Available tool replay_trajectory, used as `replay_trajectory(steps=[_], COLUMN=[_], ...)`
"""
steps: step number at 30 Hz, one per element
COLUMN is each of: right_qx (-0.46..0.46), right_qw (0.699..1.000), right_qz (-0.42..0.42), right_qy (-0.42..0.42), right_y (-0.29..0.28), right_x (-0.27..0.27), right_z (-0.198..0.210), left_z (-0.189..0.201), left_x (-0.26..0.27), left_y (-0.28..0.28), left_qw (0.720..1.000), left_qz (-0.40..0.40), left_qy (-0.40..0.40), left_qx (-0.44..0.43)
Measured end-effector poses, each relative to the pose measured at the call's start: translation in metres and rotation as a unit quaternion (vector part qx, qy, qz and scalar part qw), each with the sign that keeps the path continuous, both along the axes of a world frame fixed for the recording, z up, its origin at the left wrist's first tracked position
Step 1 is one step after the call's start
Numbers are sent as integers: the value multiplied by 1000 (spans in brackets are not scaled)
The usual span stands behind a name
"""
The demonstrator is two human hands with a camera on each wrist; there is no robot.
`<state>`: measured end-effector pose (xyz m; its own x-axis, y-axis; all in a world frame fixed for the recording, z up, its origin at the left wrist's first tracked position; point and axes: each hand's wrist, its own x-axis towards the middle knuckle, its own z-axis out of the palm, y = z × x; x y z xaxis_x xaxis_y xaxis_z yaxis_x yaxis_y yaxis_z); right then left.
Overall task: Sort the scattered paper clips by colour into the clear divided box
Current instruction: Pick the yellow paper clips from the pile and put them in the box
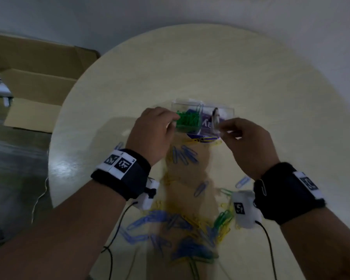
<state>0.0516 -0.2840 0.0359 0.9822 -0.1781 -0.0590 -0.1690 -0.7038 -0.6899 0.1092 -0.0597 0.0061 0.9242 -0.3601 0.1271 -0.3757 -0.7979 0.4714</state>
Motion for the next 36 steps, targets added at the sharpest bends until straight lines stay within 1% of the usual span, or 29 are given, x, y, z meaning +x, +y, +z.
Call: replay_trajectory(steps=[2,5,6,8,10,11,13,16,18,21,23,24,25,26,27,29,30,31,33,34,36], right_qx=[-48,-146,-169,-195,-213,-215,-223,-234,-227,-186,-163,-150,-136,-126,-121,-141,-166,-193,-224,-225,-203], right_qw=[999,987,983,972,956,949,943,943,949,973,984,988,990,991,990,980,970,959,945,944,951], right_qz=[16,55,59,80,127,146,161,148,137,82,39,28,31,48,75,144,176,200,211,203,175], right_qy=[16,28,47,104,159,178,190,182,170,111,55,30,9,-8,-16,0,25,54,111,133,157], right_y=[-16,-34,-36,-35,-27,-23,-15,-11,-16,-34,-51,-57,-62,-64,-63,-54,-48,-43,-39,-40,-45], right_x=[-40,-108,-128,-162,-184,-189,-191,-178,-170,-166,-167,-168,-170,-173,-178,-191,-197,-203,-209,-209,-206], right_z=[-7,-25,-30,-41,-50,-55,-61,-64,-65,-62,-59,-57,-56,-56,-55,-55,-55,-55,-57,-58,-59], left_z=[0,0,-1,-10,-21,-25,-28,-26,-24,-20,-15,-14,-15,-18,-23,-33,-36,-37,-36,-36,-36], left_x=[-7,-37,-55,-98,-142,-159,-180,-182,-176,-168,-164,-163,-164,-166,-169,-177,-180,-180,-177,-173,-165], left_y=[-2,1,2,-1,-6,-8,-9,-5,-3,-2,-5,-8,-12,-17,-23,-32,-34,-33,-28,-24,-14], left_qw=[997,994,993,983,960,948,937,944,948,955,966,972,975,973,965,940,931,926,926,930,941], left_qz=[-50,-83,-103,-176,-260,-283,-278,-233,-206,-161,-129,-126,-141,-177,-225,-305,-320,-322,-305,-293,-271], left_qy=[-13,-34,-24,25,71,93,121,108,90,70,59,55,49,42,38,36,40,48,62,69,90], left_qx=[53,56,49,40,79,113,173,206,224,239,215,192,166,143,132,149,169,190,212,209,181])
